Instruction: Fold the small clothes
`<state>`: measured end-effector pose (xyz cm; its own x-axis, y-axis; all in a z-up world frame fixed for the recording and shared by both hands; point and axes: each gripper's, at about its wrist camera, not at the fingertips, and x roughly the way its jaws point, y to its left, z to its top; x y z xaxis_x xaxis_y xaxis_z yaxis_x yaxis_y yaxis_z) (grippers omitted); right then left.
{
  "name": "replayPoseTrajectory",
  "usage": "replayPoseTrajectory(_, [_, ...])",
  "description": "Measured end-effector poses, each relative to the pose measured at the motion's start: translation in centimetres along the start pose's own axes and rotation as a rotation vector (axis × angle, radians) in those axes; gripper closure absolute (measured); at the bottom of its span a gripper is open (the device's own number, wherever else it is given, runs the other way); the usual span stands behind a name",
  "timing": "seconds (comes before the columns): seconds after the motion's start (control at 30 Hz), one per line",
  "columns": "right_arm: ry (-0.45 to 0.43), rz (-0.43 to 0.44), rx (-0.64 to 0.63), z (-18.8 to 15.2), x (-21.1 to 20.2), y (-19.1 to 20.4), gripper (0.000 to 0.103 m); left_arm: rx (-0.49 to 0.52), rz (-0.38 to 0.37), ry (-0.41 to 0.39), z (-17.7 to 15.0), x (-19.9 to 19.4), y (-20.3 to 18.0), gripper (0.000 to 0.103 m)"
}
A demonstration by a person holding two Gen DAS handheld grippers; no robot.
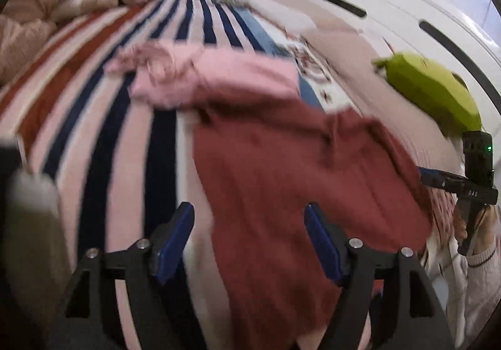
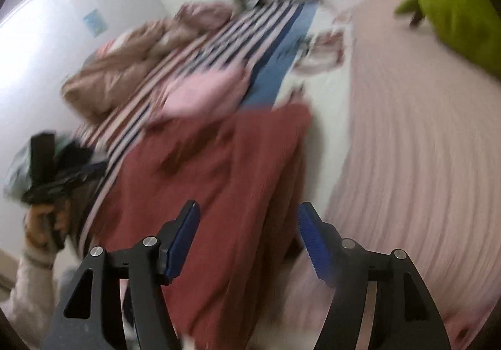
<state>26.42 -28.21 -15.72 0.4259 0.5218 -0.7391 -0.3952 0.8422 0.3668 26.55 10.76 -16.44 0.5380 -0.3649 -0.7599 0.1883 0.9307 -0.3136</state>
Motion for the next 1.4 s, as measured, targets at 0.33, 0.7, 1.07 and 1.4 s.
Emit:
replayPoseTrajectory(0.33, [-0.060,-0.019,-0.022,-5.7,0.3,1.9,0.093,0.050,0.020,-0.027,-4.4,-1.1,-2.6,0.099])
replayPoseTrajectory(0.7, [-0.095,0.086,0.002,-7.1,-3.9,1.6,0.101,0.100,-0.031,-0.042,-8.5,-6.2,-3.1,0.100])
replayPoseTrajectory(1.07, [-0.005,-0.005,0.030,-7.7,-3.0,0.8,0.095,0.117,0.009,-0.072,-8.3,-6.9,-2.5,0.056])
replayPoseTrajectory(1.4, [-0.088,-0.068,-0.093,3.1,-0.2,3.8,0.040,0.165,0.064,-0.086,1.4,-1.9,-0.9,0.030])
